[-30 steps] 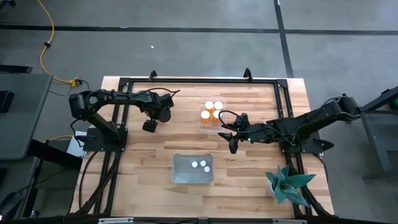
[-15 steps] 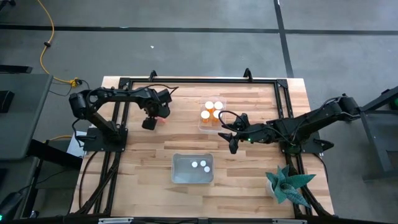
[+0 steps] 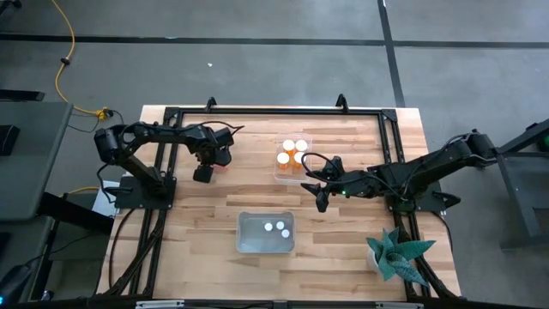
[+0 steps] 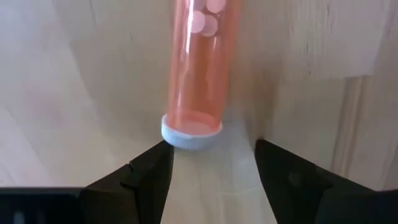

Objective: Pick and place medicine bottles into bin by pill shape (circle, oval)
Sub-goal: Put the pink pill bottle into the gray bin

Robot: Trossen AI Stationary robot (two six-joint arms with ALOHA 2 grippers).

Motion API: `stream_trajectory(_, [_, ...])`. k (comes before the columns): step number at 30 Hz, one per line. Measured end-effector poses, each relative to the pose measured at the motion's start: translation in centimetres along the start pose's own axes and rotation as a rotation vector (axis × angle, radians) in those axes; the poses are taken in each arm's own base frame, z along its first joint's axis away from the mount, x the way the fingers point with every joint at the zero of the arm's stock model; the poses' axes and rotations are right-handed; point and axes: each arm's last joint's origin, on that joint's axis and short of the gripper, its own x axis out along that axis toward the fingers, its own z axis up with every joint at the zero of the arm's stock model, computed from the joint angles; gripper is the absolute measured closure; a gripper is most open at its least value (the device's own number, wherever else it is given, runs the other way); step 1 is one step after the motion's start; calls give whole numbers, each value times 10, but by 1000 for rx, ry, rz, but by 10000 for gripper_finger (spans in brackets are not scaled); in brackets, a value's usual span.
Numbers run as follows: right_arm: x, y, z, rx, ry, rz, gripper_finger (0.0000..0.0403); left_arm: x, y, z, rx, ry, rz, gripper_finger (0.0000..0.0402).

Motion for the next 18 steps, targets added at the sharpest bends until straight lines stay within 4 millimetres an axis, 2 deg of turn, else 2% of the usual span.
stream_trajectory(18, [0, 0, 0, 0, 0, 0, 201, -2, 4, 5, 67, -59, 56, 186])
